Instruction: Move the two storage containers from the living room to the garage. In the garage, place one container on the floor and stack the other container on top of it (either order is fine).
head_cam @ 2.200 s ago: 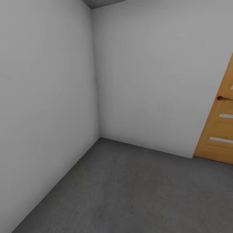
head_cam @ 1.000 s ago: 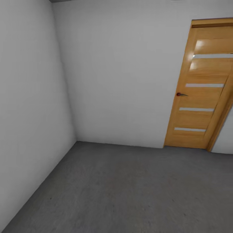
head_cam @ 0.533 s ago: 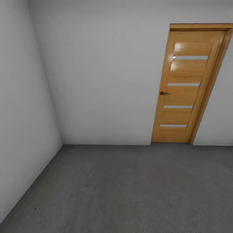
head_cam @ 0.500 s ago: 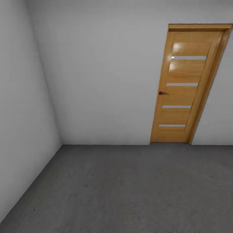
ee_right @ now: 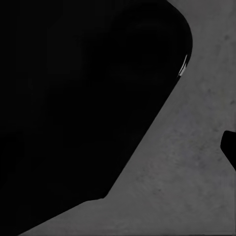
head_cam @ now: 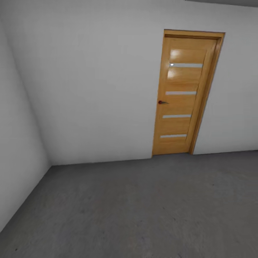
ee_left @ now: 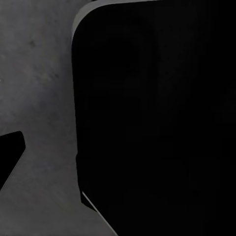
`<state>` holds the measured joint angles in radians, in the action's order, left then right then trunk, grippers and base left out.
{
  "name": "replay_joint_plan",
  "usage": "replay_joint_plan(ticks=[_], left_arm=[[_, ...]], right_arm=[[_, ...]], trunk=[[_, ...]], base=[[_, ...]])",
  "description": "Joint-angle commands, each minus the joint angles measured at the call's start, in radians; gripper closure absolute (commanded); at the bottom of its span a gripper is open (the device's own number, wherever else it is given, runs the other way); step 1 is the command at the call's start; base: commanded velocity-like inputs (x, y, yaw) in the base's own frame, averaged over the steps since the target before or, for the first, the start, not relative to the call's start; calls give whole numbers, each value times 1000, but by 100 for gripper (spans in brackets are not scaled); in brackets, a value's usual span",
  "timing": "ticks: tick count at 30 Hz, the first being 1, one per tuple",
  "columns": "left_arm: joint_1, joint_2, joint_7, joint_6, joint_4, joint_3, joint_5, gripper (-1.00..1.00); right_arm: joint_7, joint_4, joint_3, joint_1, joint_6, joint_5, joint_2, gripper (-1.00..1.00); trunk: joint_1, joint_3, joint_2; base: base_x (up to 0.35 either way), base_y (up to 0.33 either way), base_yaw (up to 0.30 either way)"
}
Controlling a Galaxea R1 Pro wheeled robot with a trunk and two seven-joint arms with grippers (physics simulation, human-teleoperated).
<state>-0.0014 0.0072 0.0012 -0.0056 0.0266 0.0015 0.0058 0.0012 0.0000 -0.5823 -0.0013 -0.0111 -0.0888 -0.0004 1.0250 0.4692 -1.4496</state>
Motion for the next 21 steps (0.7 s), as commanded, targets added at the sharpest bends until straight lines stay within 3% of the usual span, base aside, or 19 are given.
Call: replay_joint_plan(ticks=[1, 21], left_arm=[[0, 1, 0, -1, 0, 1, 2, -100], [0, -1, -3, -1, 1, 0, 0, -100]], right_arm=[[0, 0, -8, 0, -1, -9, 0, -100], [0, 0, -8, 0, -1, -9, 0, -100]], trunk=[[0, 1, 0], [0, 1, 0]], base=[[0, 0, -282], [0, 0, -282]])
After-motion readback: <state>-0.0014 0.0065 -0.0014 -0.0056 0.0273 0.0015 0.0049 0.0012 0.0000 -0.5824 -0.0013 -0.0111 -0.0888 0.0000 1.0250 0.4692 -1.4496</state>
